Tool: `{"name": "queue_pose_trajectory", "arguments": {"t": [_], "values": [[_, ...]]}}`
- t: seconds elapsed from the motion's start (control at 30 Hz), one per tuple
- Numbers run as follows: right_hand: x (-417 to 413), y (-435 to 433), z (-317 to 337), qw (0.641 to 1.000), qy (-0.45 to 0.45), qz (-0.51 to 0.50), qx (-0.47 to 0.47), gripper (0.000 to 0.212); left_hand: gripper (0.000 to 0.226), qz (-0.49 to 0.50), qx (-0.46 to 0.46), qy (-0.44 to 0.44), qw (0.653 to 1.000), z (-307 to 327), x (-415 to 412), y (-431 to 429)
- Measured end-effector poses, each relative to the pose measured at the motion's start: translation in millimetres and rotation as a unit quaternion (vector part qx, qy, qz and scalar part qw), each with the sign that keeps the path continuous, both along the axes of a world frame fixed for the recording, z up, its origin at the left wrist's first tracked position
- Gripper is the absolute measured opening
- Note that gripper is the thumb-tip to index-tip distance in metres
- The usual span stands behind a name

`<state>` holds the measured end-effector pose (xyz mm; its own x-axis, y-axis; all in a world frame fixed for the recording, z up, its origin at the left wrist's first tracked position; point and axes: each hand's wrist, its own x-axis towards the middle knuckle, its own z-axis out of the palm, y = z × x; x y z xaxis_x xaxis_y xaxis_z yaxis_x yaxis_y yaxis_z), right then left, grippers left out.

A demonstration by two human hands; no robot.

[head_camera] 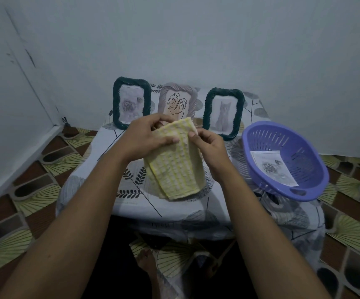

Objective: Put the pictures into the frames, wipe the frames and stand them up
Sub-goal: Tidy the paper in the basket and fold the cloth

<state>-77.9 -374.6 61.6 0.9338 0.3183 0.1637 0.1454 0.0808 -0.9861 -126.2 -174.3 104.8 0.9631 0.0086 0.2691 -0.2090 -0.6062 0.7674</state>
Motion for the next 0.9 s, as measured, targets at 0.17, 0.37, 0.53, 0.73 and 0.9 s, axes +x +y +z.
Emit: {"name": "queue_pose_trajectory", "arguments": {"t": [0.17, 0.37, 0.53, 0.73, 0.9], "values": [[3, -2, -1, 0.998, 0.014, -0.049, 0.038, 0.015, 0.04, 0.044, 0.017, 0.057, 0.997, -9, -2, 6], [12, -1, -4, 0.995, -0.014, -0.1, -0.02, 0.014, 0.015, 0.14, -0.048, 0.036, 0.988, -24, 11, -2], [28, 7, -3, 0.985, -0.017, -0.169, -0.045, 0.013, 0.021, 0.189, -0.143, 0.024, 0.971, -22, 28, -11], [34, 15, 12, 0.984, -0.032, -0.175, -0.01, 0.018, 0.019, 0.192, -0.194, -0.054, 0.961, -14, 37, -15], [27, 3, -8, 0.989, -0.05, -0.136, -0.012, 0.023, 0.02, 0.118, -0.201, -0.049, 0.971, -33, 29, -3]]}}
